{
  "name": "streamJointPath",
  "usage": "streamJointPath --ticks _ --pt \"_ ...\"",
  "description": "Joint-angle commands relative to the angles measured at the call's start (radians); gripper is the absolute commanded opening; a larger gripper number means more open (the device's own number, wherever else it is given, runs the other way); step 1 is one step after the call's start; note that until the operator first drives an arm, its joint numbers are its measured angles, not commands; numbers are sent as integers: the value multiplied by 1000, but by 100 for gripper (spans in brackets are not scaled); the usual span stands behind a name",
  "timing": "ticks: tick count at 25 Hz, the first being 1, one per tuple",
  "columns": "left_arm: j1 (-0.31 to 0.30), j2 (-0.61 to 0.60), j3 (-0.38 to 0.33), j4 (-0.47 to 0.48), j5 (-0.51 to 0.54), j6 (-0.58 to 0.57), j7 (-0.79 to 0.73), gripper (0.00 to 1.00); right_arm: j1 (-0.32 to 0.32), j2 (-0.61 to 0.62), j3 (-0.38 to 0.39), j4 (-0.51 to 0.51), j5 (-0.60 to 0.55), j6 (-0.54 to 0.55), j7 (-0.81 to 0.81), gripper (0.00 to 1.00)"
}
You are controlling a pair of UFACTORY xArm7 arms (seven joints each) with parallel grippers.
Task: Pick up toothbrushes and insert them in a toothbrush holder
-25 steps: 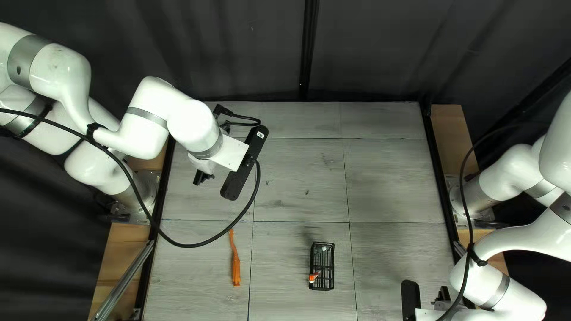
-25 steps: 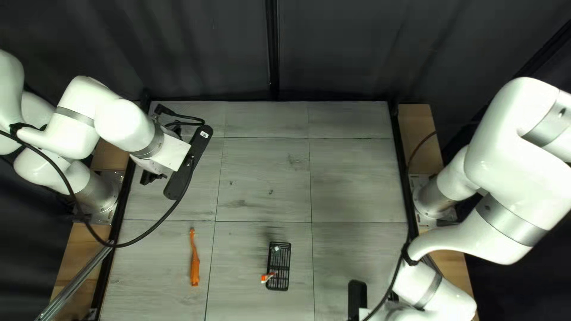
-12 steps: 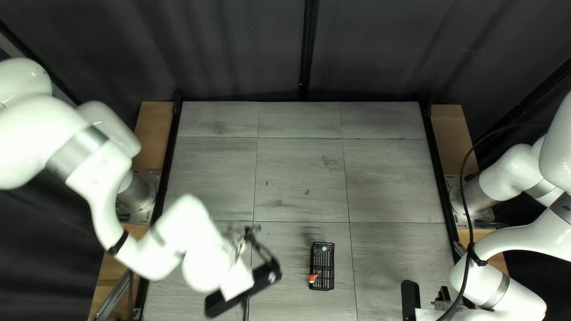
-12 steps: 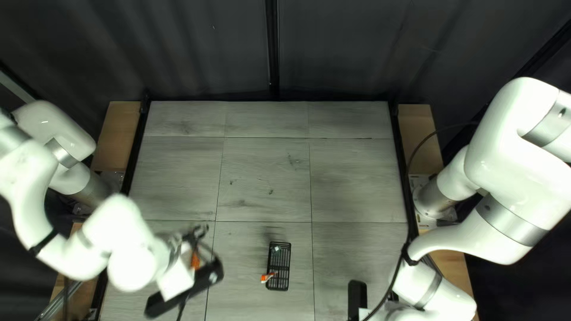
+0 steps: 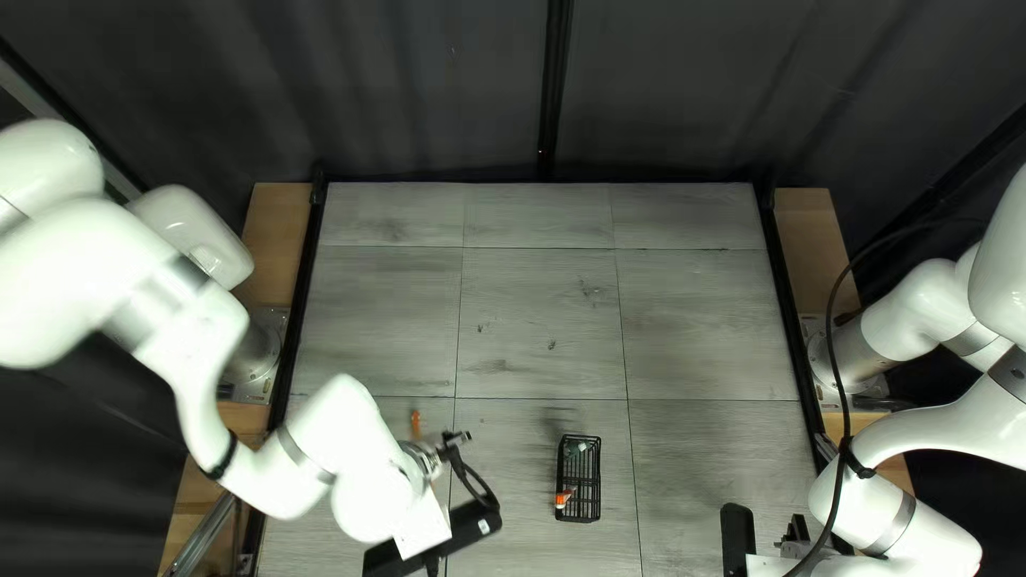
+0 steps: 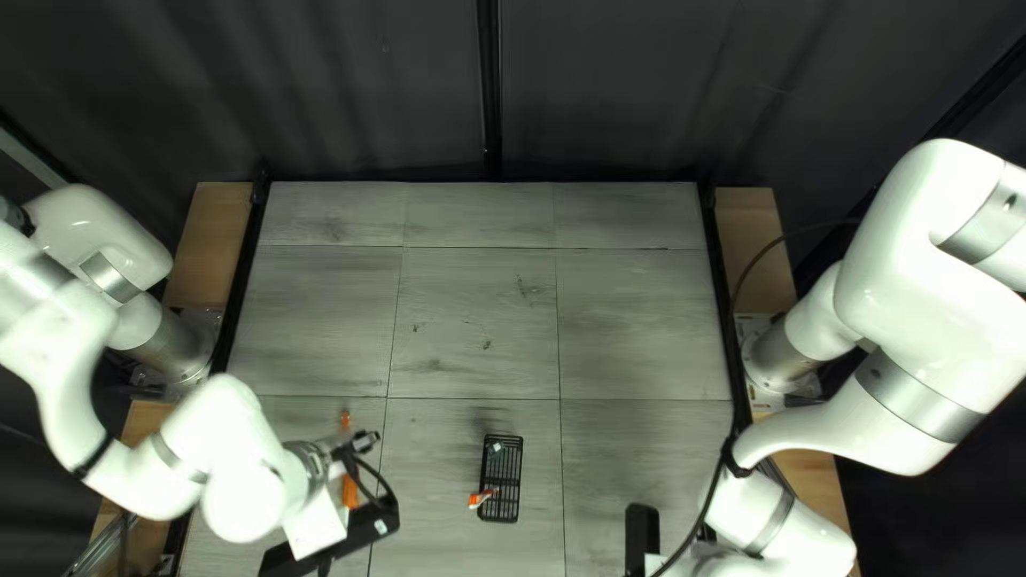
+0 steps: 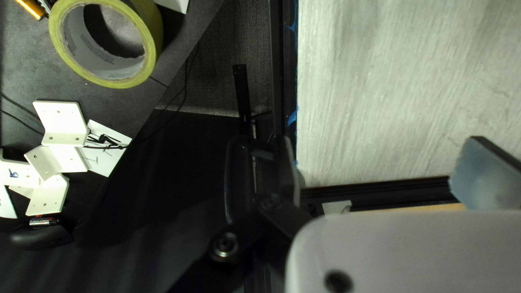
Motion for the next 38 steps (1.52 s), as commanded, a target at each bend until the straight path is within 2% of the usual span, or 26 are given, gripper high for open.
streamJointPath --ticks 1,10,21,29,32,34,37,38 --pt "-3 85 -36 28 -51 -81 115 100 0 0 0 0 0 0 0 100" --pt "3 99 -36 25 -68 -101 130 100 0 0 0 0 0 0 0 100" --pt "-13 215 -56 47 10 -118 241 100 0 0 0 0 0 0 0 100" --pt "-8 225 -64 28 -19 -153 243 100 0 0 0 0 0 0 0 100" --pt "-3 238 -65 26 -33 -172 235 95 0 0 0 0 0 0 0 100" --pt "0 242 -64 21 -39 -183 232 95 0 0 0 0 0 0 0 100" --pt "5 242 -62 12 -48 -195 227 78 0 0 0 0 0 0 0 100" --pt "6 242 -61 10 -50 -196 225 30 0 0 0 0 0 0 0 100"
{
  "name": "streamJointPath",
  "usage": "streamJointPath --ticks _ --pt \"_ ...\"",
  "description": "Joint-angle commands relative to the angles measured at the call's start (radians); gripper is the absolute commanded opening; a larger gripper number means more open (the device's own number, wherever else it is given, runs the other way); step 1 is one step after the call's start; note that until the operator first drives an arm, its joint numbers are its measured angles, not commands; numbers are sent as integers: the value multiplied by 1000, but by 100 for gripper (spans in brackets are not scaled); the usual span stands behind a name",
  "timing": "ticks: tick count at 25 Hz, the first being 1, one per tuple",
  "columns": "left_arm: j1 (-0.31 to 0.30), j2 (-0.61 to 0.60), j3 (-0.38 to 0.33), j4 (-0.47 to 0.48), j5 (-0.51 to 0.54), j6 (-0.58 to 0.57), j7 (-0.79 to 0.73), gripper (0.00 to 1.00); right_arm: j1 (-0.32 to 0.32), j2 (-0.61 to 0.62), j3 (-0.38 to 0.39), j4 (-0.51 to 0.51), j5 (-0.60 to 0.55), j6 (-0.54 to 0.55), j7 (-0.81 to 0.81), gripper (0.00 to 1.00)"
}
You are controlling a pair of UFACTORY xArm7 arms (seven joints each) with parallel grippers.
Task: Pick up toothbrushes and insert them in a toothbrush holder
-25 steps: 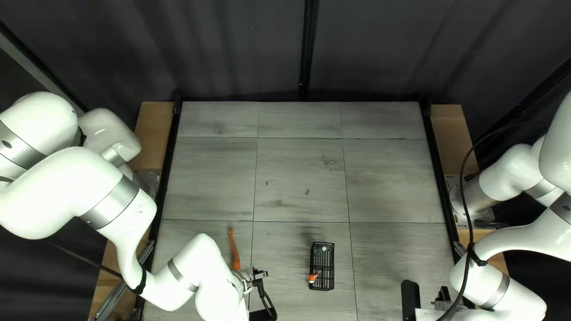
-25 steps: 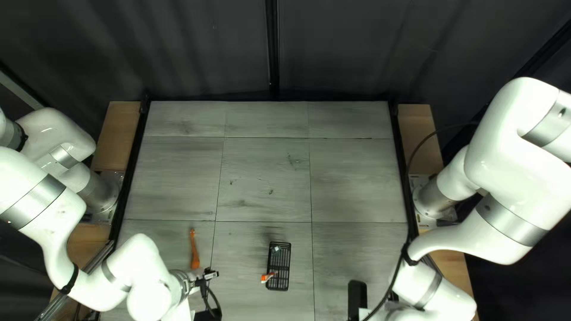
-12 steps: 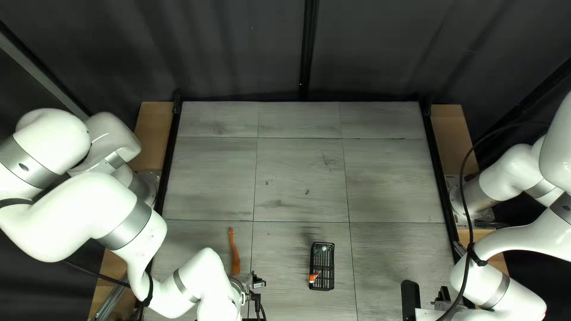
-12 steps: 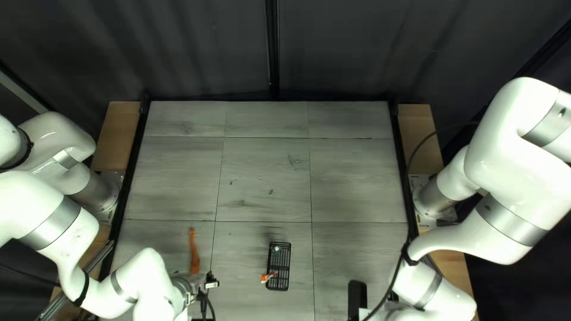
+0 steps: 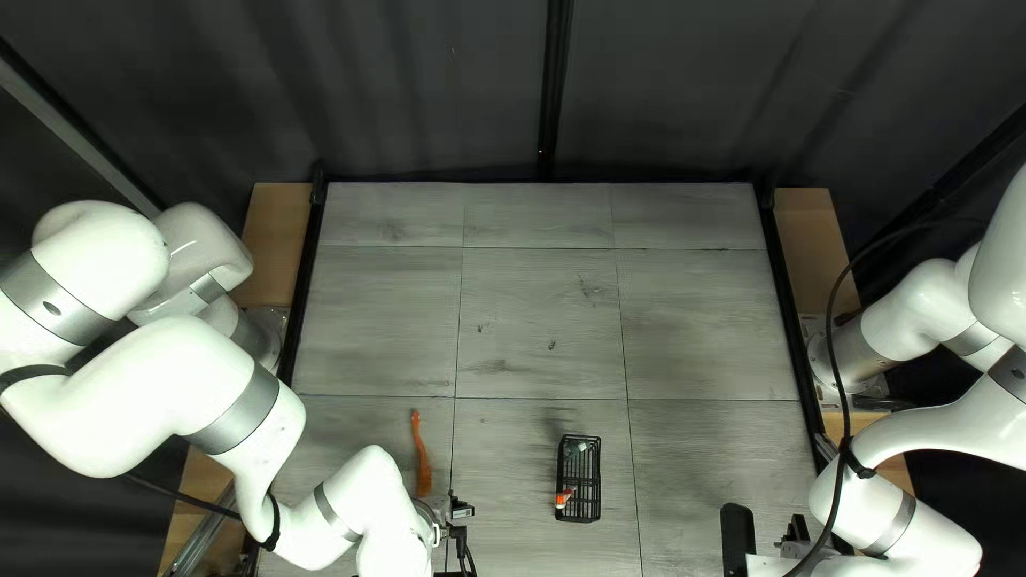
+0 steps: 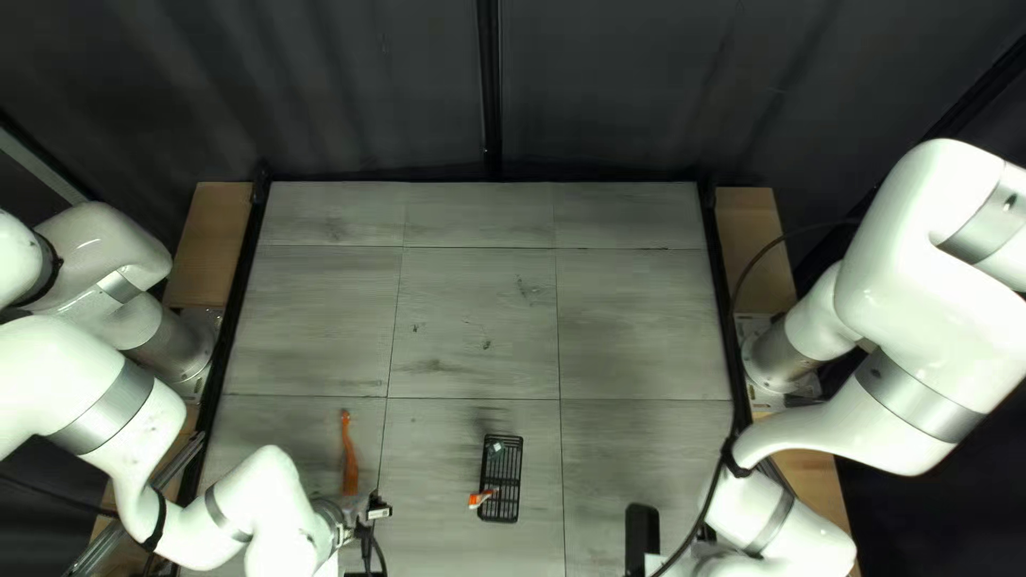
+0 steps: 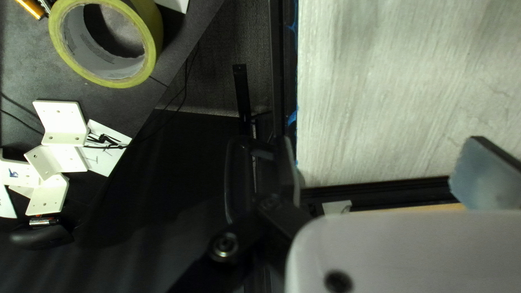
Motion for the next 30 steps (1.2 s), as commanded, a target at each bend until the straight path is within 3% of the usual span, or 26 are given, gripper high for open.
streamJointPath --ticks 1,11,20,26,27,28,29,30 --pt "4 1 3 -8 -9 -8 -10 1 0 0 0 0 0 0 0 100" --pt "-48 -44 2 18 78 71 -46 0 0 0 0 0 0 0 0 100" --pt "-72 -153 -10 6 214 154 97 0 0 0 0 0 0 0 0 100" --pt "-50 -123 -12 -19 211 76 200 0 0 0 0 0 0 0 0 100" --pt "-46 -124 -11 -27 208 62 204 70 0 0 0 0 0 0 0 100" --pt "-44 -126 -10 -34 207 52 206 90 0 0 0 0 0 0 0 100" --pt "-41 -132 -10 -45 204 40 211 100 0 0 0 0 0 0 0 100" --pt "-38 -138 -9 -54 201 33 218 100 0 0 0 0 0 0 0 100"
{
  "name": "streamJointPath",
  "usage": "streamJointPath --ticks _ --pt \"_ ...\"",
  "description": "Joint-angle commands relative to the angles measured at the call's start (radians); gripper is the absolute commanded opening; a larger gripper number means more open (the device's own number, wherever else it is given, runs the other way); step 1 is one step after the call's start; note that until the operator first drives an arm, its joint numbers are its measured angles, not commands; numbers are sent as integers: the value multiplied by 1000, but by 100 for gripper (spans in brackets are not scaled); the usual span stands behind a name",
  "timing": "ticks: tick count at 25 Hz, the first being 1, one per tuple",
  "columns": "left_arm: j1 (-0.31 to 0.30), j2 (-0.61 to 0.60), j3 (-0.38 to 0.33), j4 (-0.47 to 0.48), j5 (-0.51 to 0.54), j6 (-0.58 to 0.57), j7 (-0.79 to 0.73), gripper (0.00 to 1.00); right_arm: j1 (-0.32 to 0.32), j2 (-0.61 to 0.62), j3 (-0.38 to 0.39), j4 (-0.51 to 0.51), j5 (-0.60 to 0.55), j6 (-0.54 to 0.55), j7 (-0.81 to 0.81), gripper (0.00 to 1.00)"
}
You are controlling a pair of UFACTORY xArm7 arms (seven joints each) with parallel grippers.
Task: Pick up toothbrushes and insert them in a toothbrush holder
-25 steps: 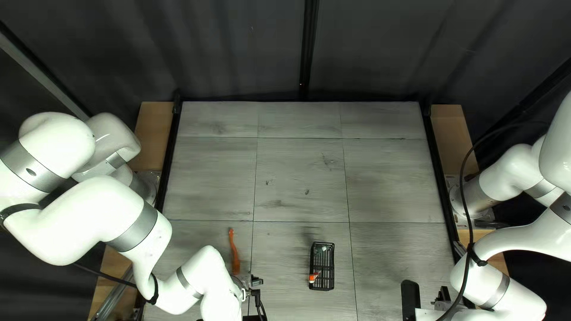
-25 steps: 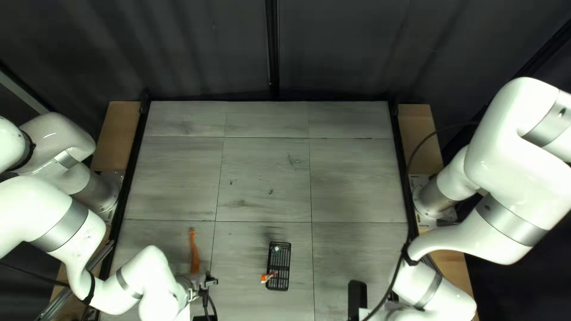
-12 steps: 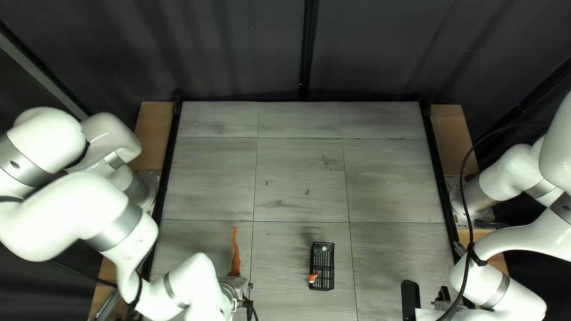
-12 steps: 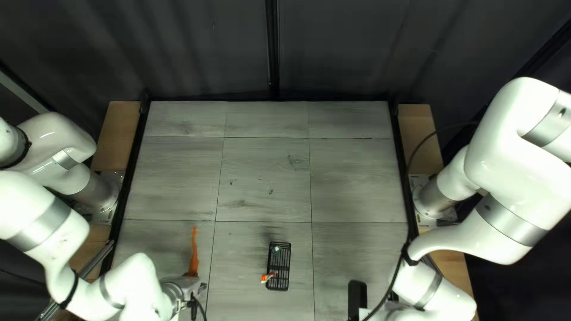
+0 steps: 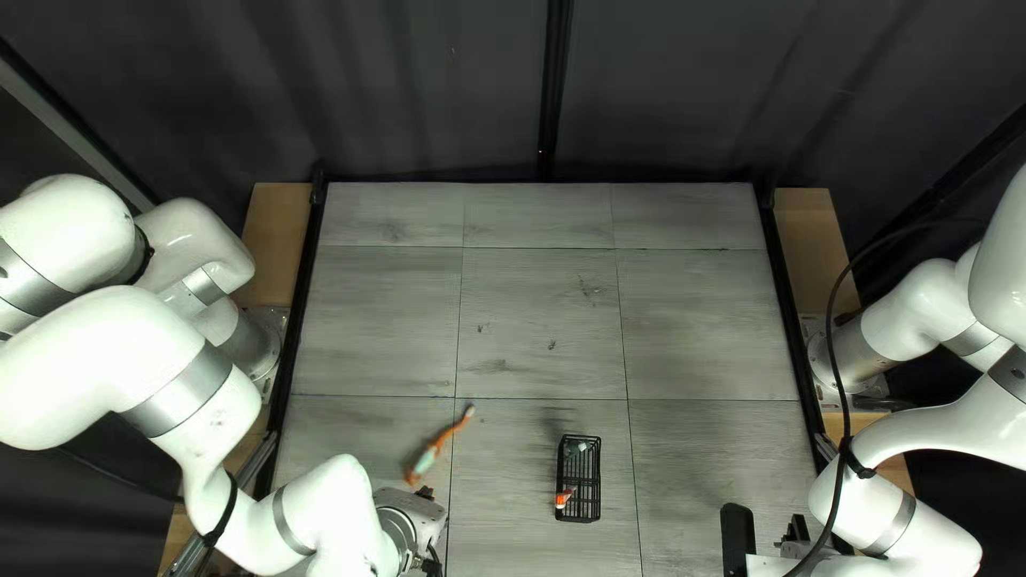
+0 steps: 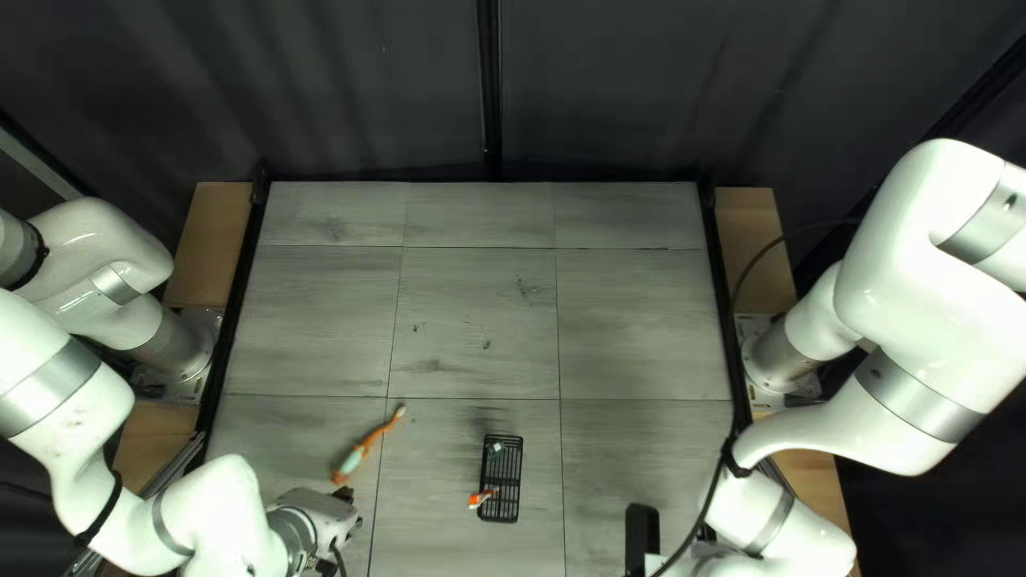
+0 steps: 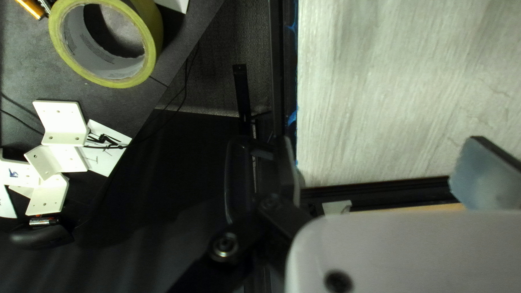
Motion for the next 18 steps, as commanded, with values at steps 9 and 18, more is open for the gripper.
streamJointPath --ticks 9,18 --pt "37 -105 18 -164 -43 -53 41 100 0 0 0 0 0 0 0 100" --pt "52 -160 28 -322 -15 -156 85 100 0 0 0 0 0 0 0 100"
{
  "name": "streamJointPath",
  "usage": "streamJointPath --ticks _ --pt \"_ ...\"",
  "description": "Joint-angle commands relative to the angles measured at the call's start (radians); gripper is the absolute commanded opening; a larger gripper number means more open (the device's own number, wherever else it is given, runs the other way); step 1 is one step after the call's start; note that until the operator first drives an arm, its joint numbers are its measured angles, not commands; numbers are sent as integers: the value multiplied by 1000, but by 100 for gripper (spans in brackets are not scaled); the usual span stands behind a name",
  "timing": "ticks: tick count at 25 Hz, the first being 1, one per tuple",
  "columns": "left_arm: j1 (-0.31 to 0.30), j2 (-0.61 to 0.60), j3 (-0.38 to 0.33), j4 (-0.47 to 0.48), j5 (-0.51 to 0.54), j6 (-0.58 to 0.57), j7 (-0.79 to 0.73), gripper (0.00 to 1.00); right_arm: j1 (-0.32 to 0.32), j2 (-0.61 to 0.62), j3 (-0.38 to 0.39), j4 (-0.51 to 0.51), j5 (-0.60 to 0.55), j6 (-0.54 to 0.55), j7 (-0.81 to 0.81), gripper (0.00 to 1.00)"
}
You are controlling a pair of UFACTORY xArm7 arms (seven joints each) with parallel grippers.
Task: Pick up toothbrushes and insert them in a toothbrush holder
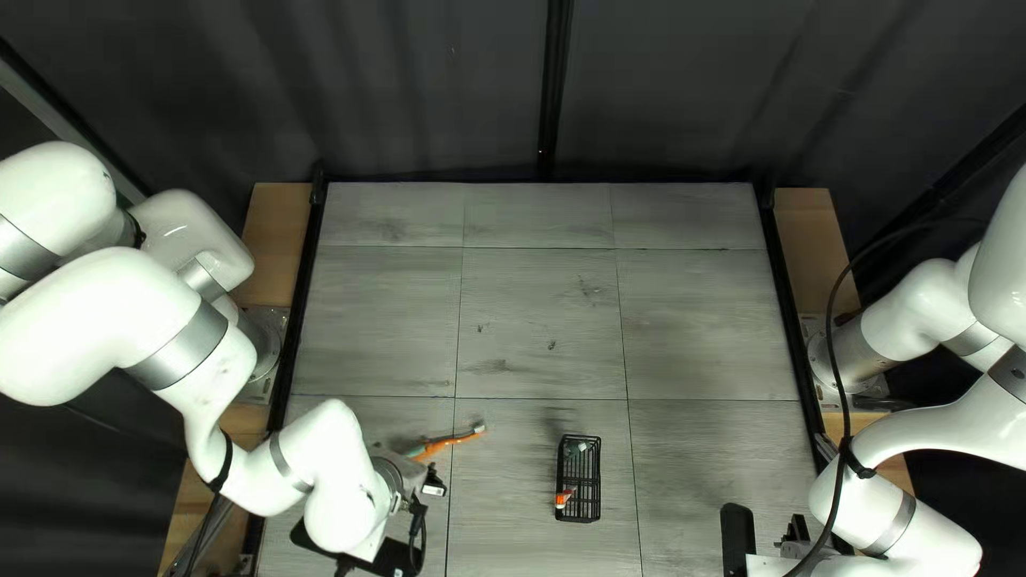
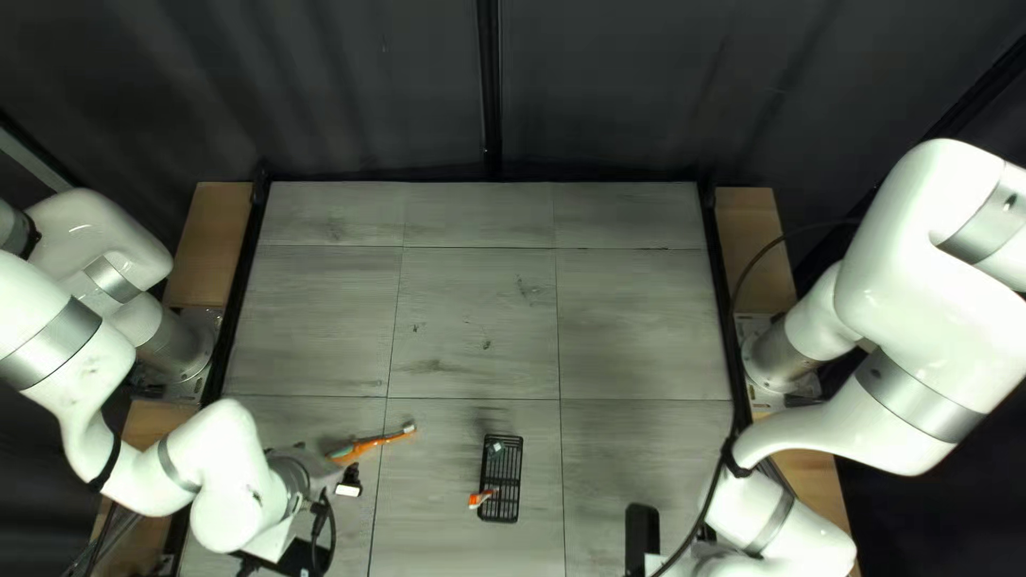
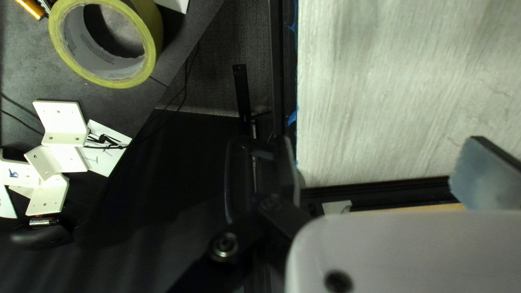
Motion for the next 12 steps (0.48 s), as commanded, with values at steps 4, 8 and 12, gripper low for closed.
streamJointPath --ticks 4,8,12 --pt "-1 -43 0 -101 92 -120 46 100 0 0 0 0 0 0 0 100" --pt "2 -80 3 -95 83 -112 92 100 0 0 0 0 0 0 0 100" --pt "2 -80 3 -95 83 -112 92 100 0 0 0 0 0 0 0 100"
